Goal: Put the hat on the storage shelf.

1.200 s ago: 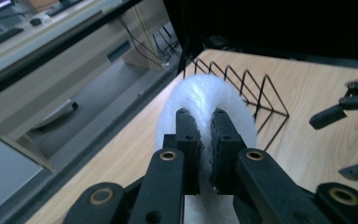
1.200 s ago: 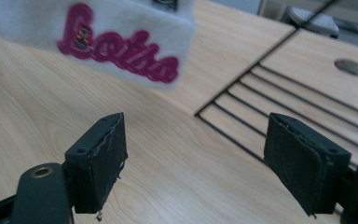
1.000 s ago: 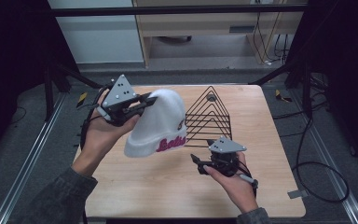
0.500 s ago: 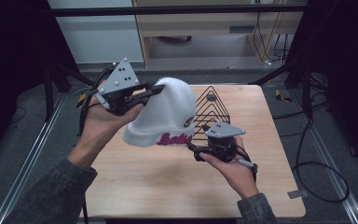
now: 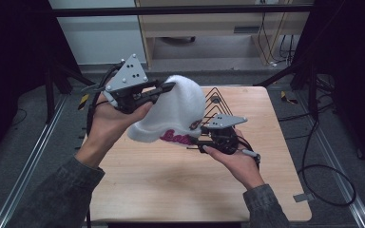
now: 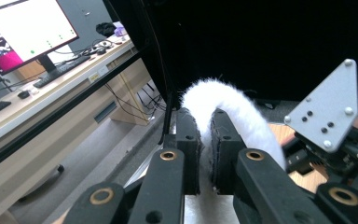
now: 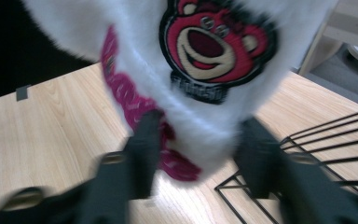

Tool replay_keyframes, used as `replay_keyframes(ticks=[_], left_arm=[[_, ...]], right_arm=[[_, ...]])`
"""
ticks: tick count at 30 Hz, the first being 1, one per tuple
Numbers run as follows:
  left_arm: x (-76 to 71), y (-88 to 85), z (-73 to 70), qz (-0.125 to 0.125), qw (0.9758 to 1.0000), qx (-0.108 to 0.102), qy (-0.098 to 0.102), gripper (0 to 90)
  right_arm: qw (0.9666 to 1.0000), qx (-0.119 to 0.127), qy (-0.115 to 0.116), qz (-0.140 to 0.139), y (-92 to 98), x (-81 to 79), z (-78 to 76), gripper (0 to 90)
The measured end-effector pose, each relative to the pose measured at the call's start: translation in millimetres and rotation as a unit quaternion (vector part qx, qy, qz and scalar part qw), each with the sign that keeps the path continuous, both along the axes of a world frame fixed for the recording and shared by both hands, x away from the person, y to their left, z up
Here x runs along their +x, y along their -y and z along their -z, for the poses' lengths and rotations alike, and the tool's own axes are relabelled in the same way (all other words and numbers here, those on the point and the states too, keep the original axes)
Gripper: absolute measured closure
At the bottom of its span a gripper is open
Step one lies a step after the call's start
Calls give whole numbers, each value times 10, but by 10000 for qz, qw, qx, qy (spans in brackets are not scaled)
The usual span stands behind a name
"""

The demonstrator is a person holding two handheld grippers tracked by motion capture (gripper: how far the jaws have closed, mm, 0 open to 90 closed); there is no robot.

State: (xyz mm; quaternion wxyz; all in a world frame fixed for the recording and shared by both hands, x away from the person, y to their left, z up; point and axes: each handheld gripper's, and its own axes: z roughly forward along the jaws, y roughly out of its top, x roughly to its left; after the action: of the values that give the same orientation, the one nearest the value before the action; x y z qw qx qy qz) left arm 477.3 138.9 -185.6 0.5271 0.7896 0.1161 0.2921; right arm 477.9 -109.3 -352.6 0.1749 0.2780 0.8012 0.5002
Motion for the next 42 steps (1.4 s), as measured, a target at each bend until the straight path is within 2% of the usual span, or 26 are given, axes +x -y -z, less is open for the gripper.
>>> replay_keyframes(ticks=[2, 5, 8, 11, 14, 17, 21, 25, 31, 37, 42], left_arm=[[27, 2, 10, -70, 10000, -13, -40, 842], [73, -14, -3, -198, 9997, -86, -115, 842], [115, -30, -43, -271, 9992, -240, -197, 842], [188, -7, -91, -344, 9986, -327, -230, 842], [292, 56, -148, -435, 9985, -326, -108, 841], [403, 116, -175, -439, 9976, -502, -165, 841], [523, 239, -169, -493, 9972, -549, -123, 841], [641, 377, -126, -538, 9972, -494, -184, 840], [781, 531, -41, -547, 9970, -467, -268, 841], [862, 641, 45, -547, 9971, -415, -341, 841], [900, 697, 158, -546, 9970, -340, -421, 840]], right_arm=[[10000, -78, 57, -4, -22, -5, 3, 720], [9998, -167, 92, 14, -23, -8, -36, 767], [9996, -210, 186, 82, 44, 9, -126, 785], [9988, -363, 266, 168, 155, 66, -252, 794], [9974, -558, 381, 263, 283, 151, -406, 797], [9960, -610, 509, 406, 430, 219, -571, 799], [9941, -714, 575, 579, 608, 359, -701, 799], [9928, -819, 524, 693, 725, 502, -696, 799], [9920, -842, 443, 824, 814, 646, -584, 799], [9909, -907, 369, 919, 870, 721, -497, 799], [9897, -1034, 312, 937, 897, 716, -406, 799]])
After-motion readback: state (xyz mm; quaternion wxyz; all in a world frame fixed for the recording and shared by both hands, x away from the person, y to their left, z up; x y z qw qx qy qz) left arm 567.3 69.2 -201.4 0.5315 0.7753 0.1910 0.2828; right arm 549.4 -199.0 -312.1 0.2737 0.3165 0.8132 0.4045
